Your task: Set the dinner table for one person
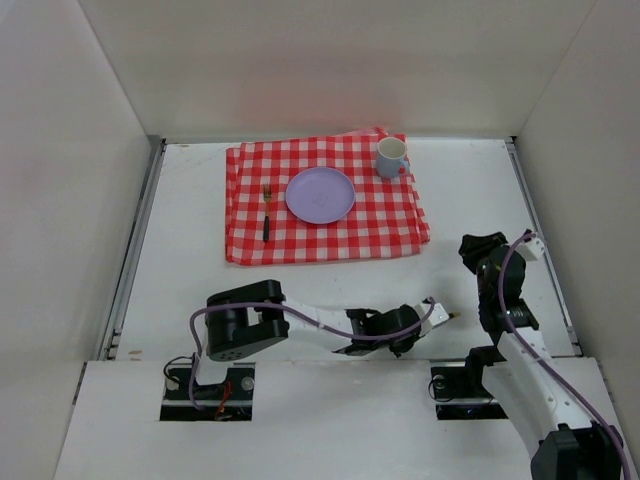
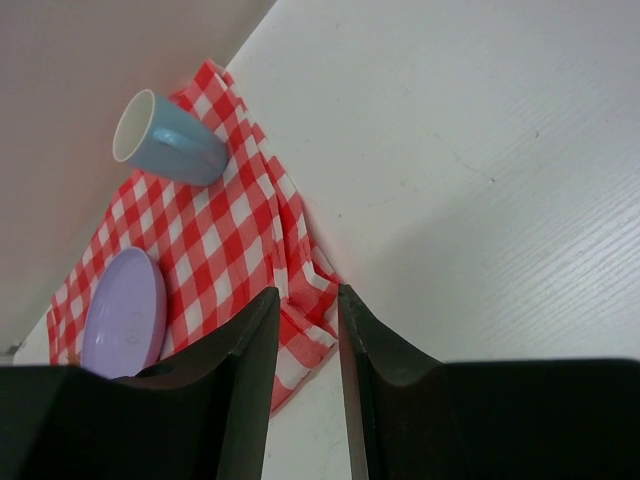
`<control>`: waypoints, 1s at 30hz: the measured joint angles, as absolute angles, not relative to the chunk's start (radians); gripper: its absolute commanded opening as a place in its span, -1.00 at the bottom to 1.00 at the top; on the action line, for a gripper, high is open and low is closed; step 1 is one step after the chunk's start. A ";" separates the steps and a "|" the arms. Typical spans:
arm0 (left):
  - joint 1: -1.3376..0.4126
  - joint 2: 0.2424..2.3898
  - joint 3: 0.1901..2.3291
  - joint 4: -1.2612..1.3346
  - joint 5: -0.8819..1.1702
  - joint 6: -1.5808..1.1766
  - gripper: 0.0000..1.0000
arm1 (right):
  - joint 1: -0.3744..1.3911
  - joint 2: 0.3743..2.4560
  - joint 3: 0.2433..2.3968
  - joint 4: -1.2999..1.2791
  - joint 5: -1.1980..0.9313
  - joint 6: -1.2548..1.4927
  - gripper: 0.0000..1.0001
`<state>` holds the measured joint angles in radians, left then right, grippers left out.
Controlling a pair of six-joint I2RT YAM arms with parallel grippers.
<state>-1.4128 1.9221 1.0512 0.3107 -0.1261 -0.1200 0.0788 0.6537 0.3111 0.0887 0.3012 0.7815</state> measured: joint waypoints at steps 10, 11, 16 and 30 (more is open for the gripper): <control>-1.410 1.748 0.941 0.265 -0.219 -0.112 -0.90 | 0.078 0.616 0.305 0.090 0.290 0.783 -0.28; -1.398 1.702 0.929 0.256 -0.229 -0.113 -0.90 | 0.077 0.614 0.303 0.090 0.290 0.783 -0.28; -1.274 1.497 0.889 0.252 -0.282 -0.140 -0.92 | 0.072 0.617 0.297 0.090 0.282 0.786 -0.24; -0.869 1.848 1.246 0.230 -0.472 -0.523 -0.94 | 0.142 0.803 0.300 0.133 0.260 0.782 -0.23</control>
